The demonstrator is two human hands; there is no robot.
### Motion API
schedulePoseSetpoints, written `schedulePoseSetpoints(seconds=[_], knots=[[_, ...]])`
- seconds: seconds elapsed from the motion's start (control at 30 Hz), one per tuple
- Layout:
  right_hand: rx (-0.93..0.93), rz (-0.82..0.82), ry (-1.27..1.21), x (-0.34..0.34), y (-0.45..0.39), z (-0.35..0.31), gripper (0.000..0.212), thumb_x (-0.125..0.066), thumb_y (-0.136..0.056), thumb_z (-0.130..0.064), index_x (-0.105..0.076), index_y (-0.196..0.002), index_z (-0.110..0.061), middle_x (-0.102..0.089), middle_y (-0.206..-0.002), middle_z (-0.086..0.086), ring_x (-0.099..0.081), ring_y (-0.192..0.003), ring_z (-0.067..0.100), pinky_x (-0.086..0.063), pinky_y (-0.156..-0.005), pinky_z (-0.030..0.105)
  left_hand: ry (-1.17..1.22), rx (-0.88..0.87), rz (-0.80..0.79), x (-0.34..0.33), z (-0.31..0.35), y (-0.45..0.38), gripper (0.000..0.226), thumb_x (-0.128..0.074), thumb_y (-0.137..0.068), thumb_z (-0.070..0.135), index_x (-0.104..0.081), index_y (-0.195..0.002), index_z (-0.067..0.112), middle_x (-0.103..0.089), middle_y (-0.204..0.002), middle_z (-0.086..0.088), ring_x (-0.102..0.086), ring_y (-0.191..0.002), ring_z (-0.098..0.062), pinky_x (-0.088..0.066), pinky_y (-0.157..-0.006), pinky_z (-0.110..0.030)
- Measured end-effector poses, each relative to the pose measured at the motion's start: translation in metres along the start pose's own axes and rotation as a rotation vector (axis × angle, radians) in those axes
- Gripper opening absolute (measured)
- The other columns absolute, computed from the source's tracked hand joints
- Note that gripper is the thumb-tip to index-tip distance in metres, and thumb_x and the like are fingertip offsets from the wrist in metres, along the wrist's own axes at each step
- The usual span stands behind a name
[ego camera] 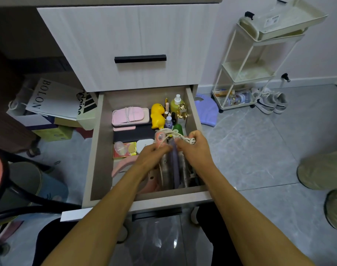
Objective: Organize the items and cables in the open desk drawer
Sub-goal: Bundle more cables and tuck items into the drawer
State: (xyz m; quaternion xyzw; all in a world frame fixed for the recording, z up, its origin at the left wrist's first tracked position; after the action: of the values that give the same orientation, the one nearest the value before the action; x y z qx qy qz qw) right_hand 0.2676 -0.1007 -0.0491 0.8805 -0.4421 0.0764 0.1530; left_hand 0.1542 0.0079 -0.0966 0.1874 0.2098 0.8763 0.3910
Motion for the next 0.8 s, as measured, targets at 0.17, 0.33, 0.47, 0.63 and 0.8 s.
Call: schedulePoseSetpoints(seconds=[0.17,0.33,0.47,0.63,0.8], knots=[[0.111,0.022,0.167,0.004,-0.003,-0.011,0.017,-0.063,-0.089,-0.023,-0.047,-0.083,-0.023,-0.057,-0.077,-0.002,-0.050,-0.061,0.011,-0.039,-0.051,0.020,0.057,-0.063,0.152,0.013,0.003,-0.005,0.019,-0.065,-0.083,0.030,-0.073,-0.094,0.018,-0.074,-0.090,-0.006,-0.069,-0.091,-0.026,-0.054,-0.083,-0.042],[0.205,-0.040,0.423,0.009,0.009,-0.028,0.026,-0.057,-0.095,-0.019,-0.062,-0.120,-0.018,-0.066,-0.110,0.006,-0.056,-0.091,0.015,-0.042,-0.069,0.019,0.048,0.045,0.099,0.001,0.002,-0.010,0.025,-0.060,-0.083,0.026,-0.069,-0.094,0.005,-0.074,-0.086,-0.019,-0.073,-0.080,-0.034,-0.058,-0.076,-0.042],[0.305,-0.067,0.653,0.014,0.021,-0.029,0.030,-0.052,-0.095,-0.010,-0.061,-0.124,-0.011,-0.056,-0.123,0.011,-0.055,-0.107,0.025,-0.045,-0.087,0.029,0.122,0.071,0.125,0.000,0.010,-0.011,0.031,-0.071,-0.075,0.039,-0.073,-0.088,0.011,-0.074,-0.081,-0.016,-0.073,-0.075,-0.033,-0.061,-0.069,-0.044],[0.270,-0.074,0.797,0.014,0.021,-0.019,0.031,-0.046,-0.097,-0.013,-0.046,-0.128,-0.010,-0.047,-0.117,0.012,-0.053,-0.099,0.029,-0.043,-0.076,0.032,0.261,0.019,0.104,-0.006,0.030,-0.009,0.027,-0.071,-0.081,0.027,-0.072,-0.095,0.004,-0.072,-0.078,-0.017,-0.068,-0.063,-0.029,-0.055,-0.053,-0.030],[0.257,-0.182,0.748,0.011,0.024,-0.016,0.024,-0.047,-0.093,-0.005,-0.050,-0.117,-0.011,-0.057,-0.115,0.009,-0.055,-0.096,0.024,-0.045,-0.077,0.031,0.146,0.107,0.126,0.000,0.040,-0.028,0.061,-0.075,-0.054,0.046,-0.070,-0.101,0.007,-0.073,-0.092,-0.015,-0.072,-0.081,-0.031,-0.059,-0.080,-0.047]])
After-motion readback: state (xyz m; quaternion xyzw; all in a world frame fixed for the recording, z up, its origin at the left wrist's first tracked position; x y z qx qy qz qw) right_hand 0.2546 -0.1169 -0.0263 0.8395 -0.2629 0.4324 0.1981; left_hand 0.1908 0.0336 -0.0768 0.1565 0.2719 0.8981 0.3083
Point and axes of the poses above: each hand's wrist, its own y-axis away from the middle knuckle, its own x-axis out of the back of the hand, z = x × y, the point moved 6 cm from there along -y, towards the middle knuckle
